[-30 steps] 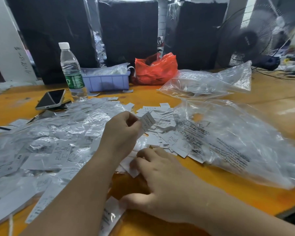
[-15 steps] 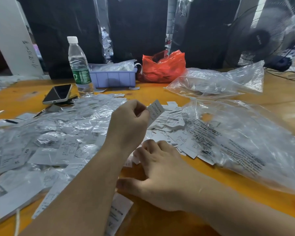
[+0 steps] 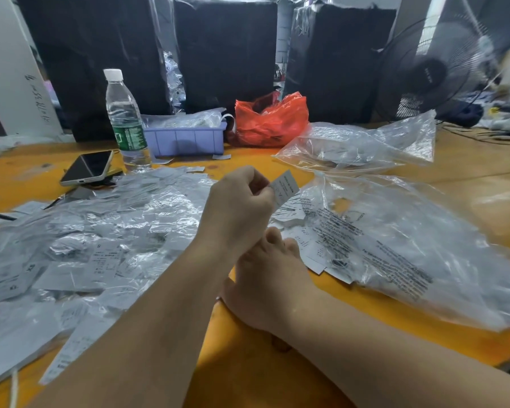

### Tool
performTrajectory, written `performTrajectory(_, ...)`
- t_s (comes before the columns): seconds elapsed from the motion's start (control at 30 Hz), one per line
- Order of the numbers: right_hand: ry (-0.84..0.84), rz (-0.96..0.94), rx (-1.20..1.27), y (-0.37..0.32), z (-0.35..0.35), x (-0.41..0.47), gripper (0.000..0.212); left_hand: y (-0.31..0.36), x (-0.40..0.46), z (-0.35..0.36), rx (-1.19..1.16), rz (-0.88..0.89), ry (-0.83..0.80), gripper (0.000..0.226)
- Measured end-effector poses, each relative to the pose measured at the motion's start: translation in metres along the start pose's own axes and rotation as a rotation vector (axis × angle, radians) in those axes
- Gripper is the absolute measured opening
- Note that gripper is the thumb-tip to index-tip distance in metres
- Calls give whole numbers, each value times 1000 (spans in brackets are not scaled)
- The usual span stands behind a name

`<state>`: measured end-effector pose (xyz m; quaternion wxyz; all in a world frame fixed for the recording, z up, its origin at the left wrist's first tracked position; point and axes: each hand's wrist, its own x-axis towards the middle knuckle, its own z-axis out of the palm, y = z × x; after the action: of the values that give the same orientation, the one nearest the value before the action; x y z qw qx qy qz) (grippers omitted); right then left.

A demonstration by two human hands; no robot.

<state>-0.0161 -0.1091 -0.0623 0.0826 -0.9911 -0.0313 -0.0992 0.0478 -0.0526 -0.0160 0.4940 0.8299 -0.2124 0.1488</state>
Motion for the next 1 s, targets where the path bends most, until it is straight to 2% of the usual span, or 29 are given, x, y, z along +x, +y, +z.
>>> performTrajectory(0.1, 10, -13, -5, 8, -3, 0, 50, 2, -1, 6, -105, -39, 14, 9)
performTrajectory(0.27, -118, -70, -23, 23, -1, -12, 80, -1, -10, 12, -243, -36, 75, 10)
performTrajectory(0.33, -148, -30, -19, 24, 4, -10, 82, 1, -10, 14, -271, -32, 83, 14)
performTrajectory(0.43, -110, 33, -26, 24, 7, 6, 73, 1, -12, 17, -263, 0, 49, 15)
performTrajectory(0.5, -95, 25, -41, 24, 6, 14, 70, -3, -14, 17, -247, 4, 45, 14)
performTrajectory(0.6, -136, -24, 62, 26, -1, 12, 67, -9, -14, 15, -256, -20, 51, 15)
performTrajectory(0.73, -51, -161, 349, 37, -27, -6, 30, -9, -14, 18, -344, -95, 63, 7)
performTrajectory(0.8, 41, -105, 451, 46, -39, -11, 18, -8, -15, 21, -402, -136, 60, 1)
performTrajectory(0.9, 321, 96, 236, 72, -52, -13, 18, -5, -20, 28, -402, -155, -24, 8)
performTrajectory(0.93, 358, 175, 143, 80, -56, -14, 22, -4, -22, 29, -386, -152, -58, 9)
performTrajectory(1.0, 314, 307, -22, 97, -57, -19, 27, -2, -24, 32, -359, -142, -118, 9)
